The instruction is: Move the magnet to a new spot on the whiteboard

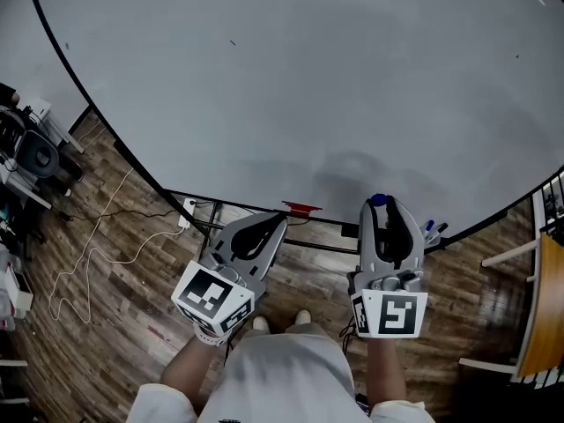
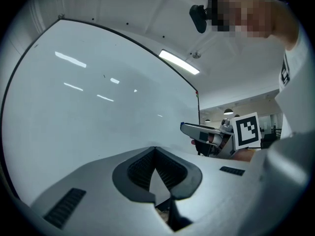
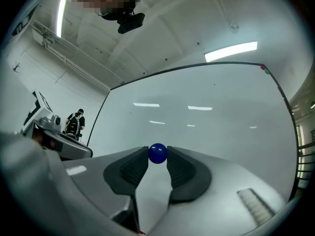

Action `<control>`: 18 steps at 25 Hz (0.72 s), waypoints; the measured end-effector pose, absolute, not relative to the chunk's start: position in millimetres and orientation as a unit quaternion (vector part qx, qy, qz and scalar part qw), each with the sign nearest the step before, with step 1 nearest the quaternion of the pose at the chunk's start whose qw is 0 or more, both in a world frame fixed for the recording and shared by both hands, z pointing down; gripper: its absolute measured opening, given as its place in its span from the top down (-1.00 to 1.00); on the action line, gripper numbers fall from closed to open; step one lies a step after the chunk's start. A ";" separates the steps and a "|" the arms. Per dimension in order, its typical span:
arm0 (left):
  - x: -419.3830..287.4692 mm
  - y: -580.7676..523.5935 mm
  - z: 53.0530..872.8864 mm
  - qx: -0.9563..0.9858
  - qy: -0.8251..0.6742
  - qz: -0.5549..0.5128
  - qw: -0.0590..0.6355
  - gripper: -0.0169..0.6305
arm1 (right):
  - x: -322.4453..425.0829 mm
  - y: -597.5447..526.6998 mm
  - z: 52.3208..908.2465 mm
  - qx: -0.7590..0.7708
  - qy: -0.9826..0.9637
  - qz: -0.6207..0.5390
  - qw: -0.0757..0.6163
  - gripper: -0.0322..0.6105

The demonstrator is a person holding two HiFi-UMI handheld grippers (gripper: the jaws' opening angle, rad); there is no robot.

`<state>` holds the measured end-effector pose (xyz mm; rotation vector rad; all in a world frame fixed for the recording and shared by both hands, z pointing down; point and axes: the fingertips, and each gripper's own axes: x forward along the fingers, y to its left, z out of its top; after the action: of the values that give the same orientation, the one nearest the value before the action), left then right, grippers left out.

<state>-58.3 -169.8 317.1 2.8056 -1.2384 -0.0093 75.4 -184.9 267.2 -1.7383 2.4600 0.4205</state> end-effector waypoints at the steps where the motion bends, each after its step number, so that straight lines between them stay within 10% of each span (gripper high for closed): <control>1: -55.6 -170.6 316.5 0.915 -0.401 -0.003 0.037 0.93 | 77.7 -185.4 265.6 -0.572 0.807 0.141 0.049 0.50; 18: 7.1 -180.1 318.2 0.935 -0.353 0.008 0.035 0.93 | 152.3 -226.0 244.0 -0.609 0.777 0.157 0.019 0.50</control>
<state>7.1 -180.1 318.2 2.8744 -1.0850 0.0254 152.3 -226.0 244.0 -1.8901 2.4126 0.4864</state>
